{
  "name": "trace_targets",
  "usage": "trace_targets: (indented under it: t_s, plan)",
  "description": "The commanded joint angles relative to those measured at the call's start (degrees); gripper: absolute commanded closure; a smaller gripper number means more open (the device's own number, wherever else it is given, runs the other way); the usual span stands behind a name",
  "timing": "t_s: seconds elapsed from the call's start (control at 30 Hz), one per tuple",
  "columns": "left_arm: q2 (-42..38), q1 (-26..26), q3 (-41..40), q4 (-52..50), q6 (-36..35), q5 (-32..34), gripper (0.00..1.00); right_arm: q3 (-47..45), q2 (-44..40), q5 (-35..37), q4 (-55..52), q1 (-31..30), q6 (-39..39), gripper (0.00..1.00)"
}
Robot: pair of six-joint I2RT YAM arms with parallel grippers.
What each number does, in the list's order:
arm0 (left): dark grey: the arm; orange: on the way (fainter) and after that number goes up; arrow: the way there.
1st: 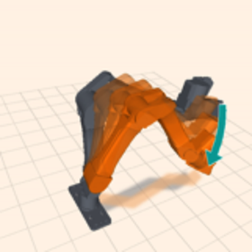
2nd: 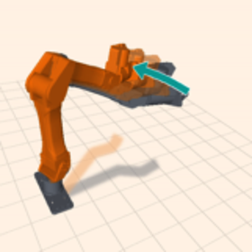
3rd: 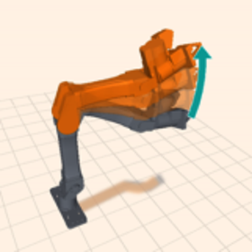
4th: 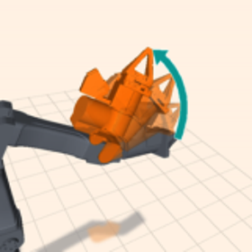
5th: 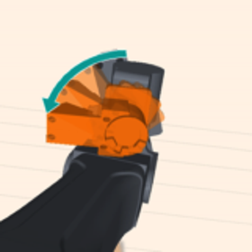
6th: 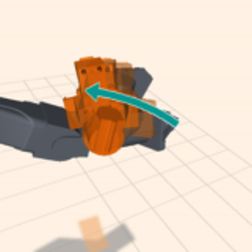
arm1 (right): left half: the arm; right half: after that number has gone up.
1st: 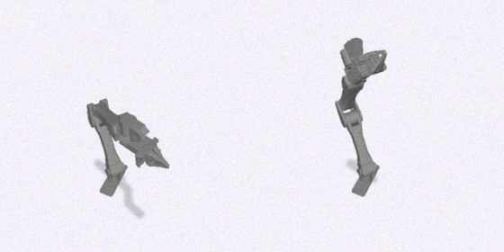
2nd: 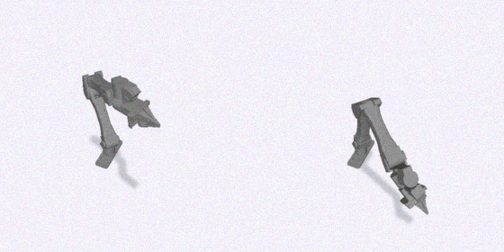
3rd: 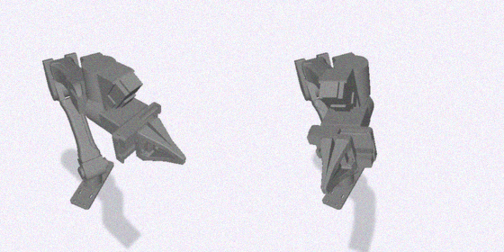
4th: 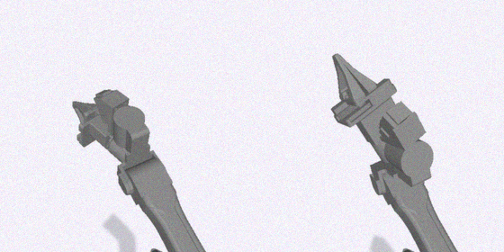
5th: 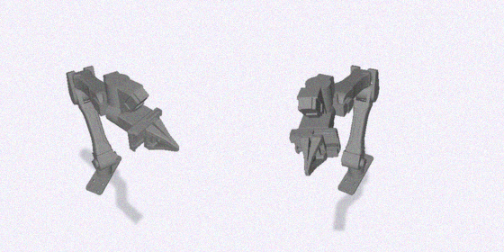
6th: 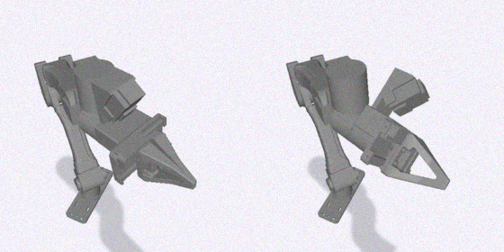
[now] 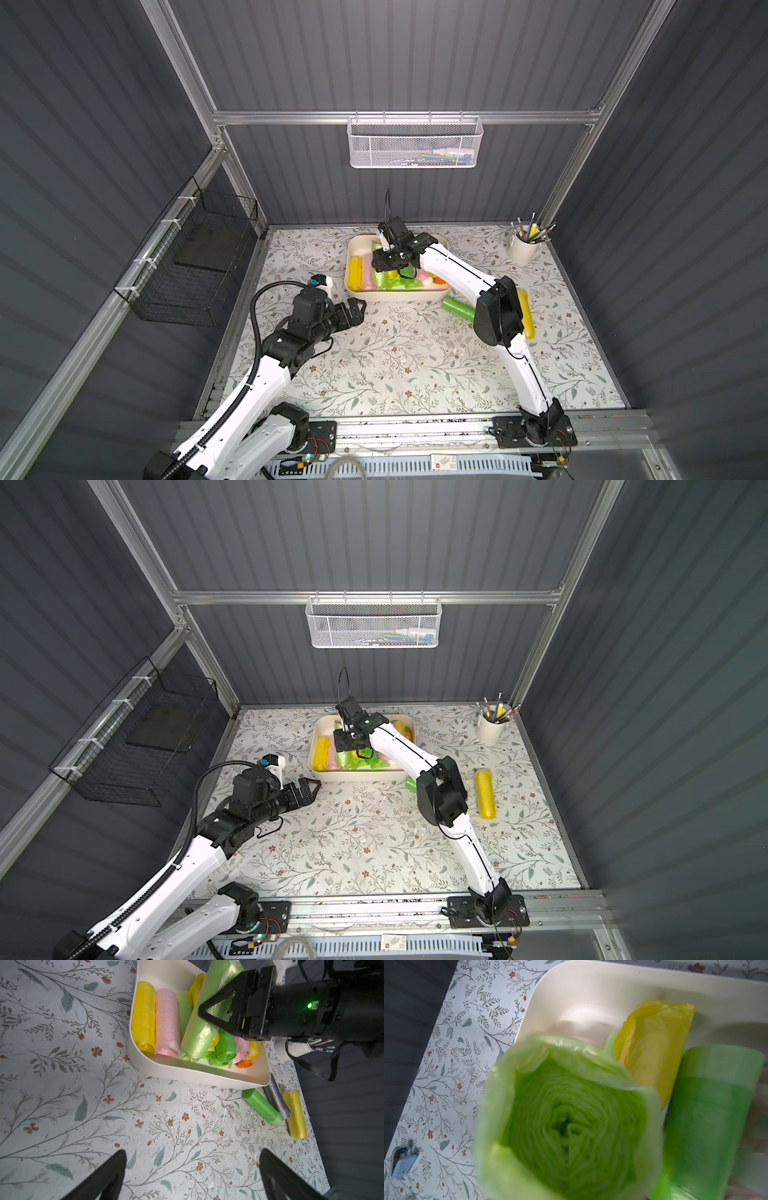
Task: Put the roll of trash bags into the storage box
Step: Place the roll of trash bags in the storage box.
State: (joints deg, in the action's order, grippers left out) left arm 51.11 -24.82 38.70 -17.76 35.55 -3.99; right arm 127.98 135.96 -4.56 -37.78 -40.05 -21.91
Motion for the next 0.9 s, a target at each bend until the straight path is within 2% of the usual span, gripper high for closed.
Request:
trace_targets:
  t_s: [0.0,0.47,0.57,0.63,0.73,0.8,0.87]
  plan:
    - [-0.64,-0.23,-0.64,0.62,-1.01,0.10,0.00,1.92,1.15,2.38,0.23,0.14,1.01,0.48]
    - [-0.99,-0.23,-1.47,1.82,-0.31,-0.67,0.00,4.72,5.97,3.36,4.90,1.22,0.23,0.47]
    - [-1.05,-0.23,-1.44,1.51,-0.31,-0.67,0.00,4.66,6.41,2.93,6.13,1.61,-0.62,0.41]
    - [-1.17,-0.23,-1.43,1.50,-0.31,-0.76,0.00,4.67,6.41,1.58,6.94,1.97,-2.07,0.40]
    - [-1.41,-0.23,-1.34,1.54,-0.26,-0.93,0.00,3.92,4.97,0.32,8.17,2.51,-3.15,0.28]
    - [-1.63,-0.23,-1.10,1.64,-0.22,-0.85,0.00,2.26,2.99,0.59,9.49,2.50,-2.56,0.27]
    - [-1.70,-0.22,-0.46,1.35,-0.71,-0.89,0.00,0.13,0.22,0.62,11.02,2.52,-1.83,0.22]
